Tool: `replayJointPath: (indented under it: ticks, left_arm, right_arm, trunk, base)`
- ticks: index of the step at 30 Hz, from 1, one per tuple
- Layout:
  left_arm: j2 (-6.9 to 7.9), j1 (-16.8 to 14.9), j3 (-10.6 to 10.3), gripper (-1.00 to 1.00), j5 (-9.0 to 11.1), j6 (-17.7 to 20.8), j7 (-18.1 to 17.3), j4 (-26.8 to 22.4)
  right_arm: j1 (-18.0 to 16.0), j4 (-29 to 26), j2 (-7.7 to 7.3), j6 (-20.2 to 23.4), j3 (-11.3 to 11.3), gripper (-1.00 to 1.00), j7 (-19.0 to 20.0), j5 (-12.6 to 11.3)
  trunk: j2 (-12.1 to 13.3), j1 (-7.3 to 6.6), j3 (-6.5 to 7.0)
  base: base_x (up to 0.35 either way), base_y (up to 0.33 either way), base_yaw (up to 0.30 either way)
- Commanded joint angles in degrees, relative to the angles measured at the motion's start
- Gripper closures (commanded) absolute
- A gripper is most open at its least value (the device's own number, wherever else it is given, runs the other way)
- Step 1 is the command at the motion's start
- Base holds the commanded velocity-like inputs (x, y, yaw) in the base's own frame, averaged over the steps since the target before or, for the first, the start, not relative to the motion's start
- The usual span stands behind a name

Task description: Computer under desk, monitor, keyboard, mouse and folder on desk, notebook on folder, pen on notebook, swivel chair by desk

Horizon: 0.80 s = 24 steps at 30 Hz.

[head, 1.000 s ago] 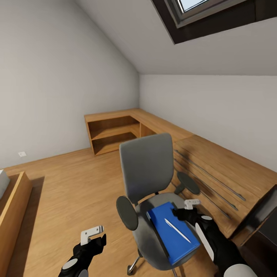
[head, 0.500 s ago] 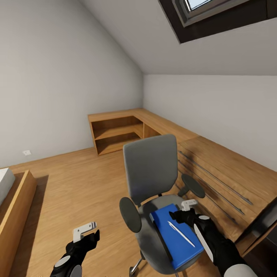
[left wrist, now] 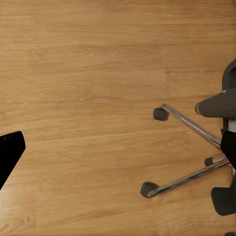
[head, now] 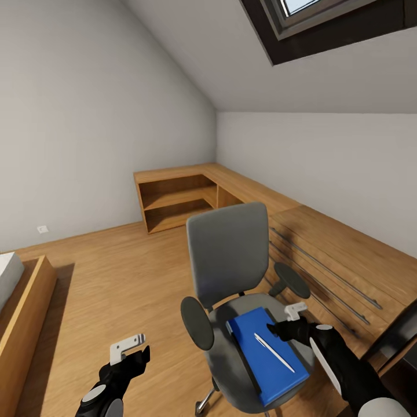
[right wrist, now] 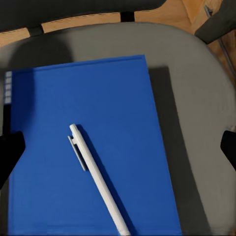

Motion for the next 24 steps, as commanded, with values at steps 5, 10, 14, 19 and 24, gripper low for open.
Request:
replayJointPath:
  ticks: [5,10,14,19,24]
  left_arm:
    - [0.0,0.0,-0.1,-1.0,0.6,0.0,0.5,-0.1]
    - [0.0,0.0,-0.1,-1.0,0.6,0.0,0.5,-0.2]
    - [0.0,0.0,-0.1,-1.0,0.6,0.0,0.5,-0.2]
    - [0.0,0.0,-0.2,-1.0,0.6,0.0,0.5,-0.2]
    - [0.0,0.0,-0.2,-1.0,0.6,0.0,0.5,-0.2]
  right_arm:
    - [0.0,-0.2,-0.55,2.7,0.1,-1.0,1.0,0.1]
    - [-0.1,-0.3,-0.82,5.0,0.1,-1.0,1.2,0.4]
    - [-0.1,-0.3,-0.84,8.0,0.1,-1.0,1.2,0.6]
    - [-0.2,-0.4,-0.79,11.8,0.1,-1.0,1.2,0.6]
    - [-0.2,-0.5,-0.65,13.4,0.1,-1.0,1.6,0.5]
  trunk:
    - [0.0,0.0,-0.05]
    - [0.0,0.0,-0.05]
    - [0.0,0.0,-0.05]
    - [0.0,0.0,-0.05]
    - [0.0,0.0,-0.05]
  base:
    - [0.0,0.0,0.0]
    - [0.0,0.0,0.0]
    - [0.0,0.0,0.0]
    - [0.0,0.0,0.0]
    - [0.0,0.0,0.0]
